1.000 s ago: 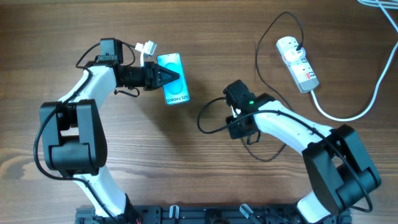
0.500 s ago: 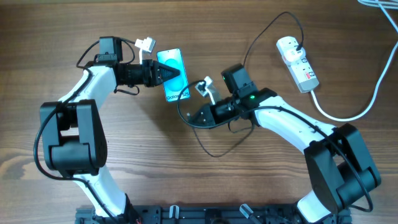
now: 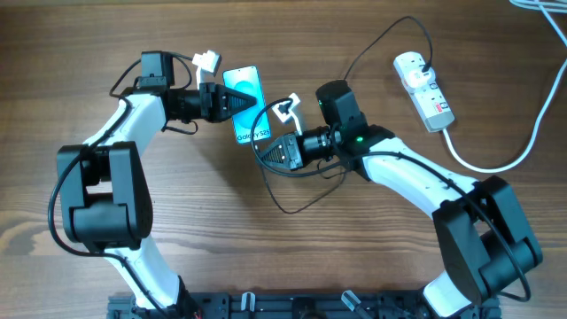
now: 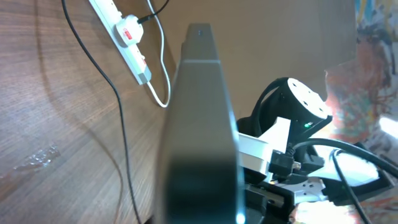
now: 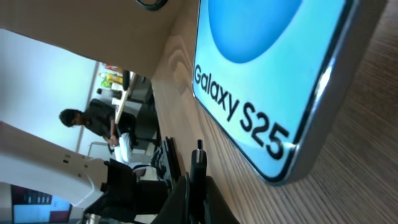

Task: Plug charger to phone and switch on socket

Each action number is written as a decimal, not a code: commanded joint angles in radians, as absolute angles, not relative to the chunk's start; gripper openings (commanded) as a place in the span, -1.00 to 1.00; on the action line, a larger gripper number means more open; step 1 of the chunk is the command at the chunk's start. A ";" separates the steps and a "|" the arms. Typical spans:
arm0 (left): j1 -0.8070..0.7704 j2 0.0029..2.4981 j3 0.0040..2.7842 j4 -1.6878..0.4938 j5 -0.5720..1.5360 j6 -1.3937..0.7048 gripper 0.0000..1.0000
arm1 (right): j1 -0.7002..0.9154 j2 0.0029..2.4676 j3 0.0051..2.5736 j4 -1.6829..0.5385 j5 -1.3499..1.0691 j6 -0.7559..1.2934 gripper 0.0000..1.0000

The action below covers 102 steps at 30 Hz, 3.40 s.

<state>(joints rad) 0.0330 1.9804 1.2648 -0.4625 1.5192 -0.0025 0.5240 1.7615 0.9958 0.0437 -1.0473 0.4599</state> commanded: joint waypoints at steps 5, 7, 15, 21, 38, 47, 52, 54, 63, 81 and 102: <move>0.038 1.977 1.263 -0.455 1.576 -0.215 -0.92 | 0.530 1.777 0.974 0.189 -1.119 0.613 -0.92; 0.038 1.977 1.263 -0.455 1.576 -0.264 -0.91 | 0.530 1.777 0.974 0.214 -1.139 0.649 -0.91; 0.038 1.977 1.263 -0.346 1.576 -0.460 -0.92 | 0.511 1.777 0.974 0.247 -1.336 0.739 -0.91; 0.038 1.977 1.263 -0.328 1.577 -0.451 -0.92 | 0.500 1.777 0.974 0.237 -1.300 0.735 -0.91; 0.002 1.977 1.263 -0.328 1.577 -0.397 -0.92 | 0.487 1.777 0.973 0.209 -1.145 0.710 -0.91; -0.005 1.977 1.263 -0.328 1.577 -0.397 -0.92 | 0.487 1.777 0.973 0.206 -1.096 0.737 -0.91; 0.000 1.977 1.263 -0.328 1.577 -0.397 -0.92 | 0.487 1.777 0.973 0.204 -1.111 0.736 -0.91; 0.004 1.977 1.263 -0.328 1.577 -0.397 -0.92 | 0.487 1.777 0.973 0.203 -1.116 0.736 -0.91; 0.017 1.977 1.263 -0.329 1.577 -0.397 -0.92 | 0.476 1.777 0.973 0.202 -1.118 0.734 -0.91; 0.017 1.977 1.263 -0.328 1.577 -0.397 -0.92 | 0.476 1.777 0.973 0.228 -1.122 0.744 -0.91; 0.017 1.977 1.263 -0.297 1.577 -0.397 -0.92 | 0.477 1.777 0.973 0.224 -1.214 0.759 -0.92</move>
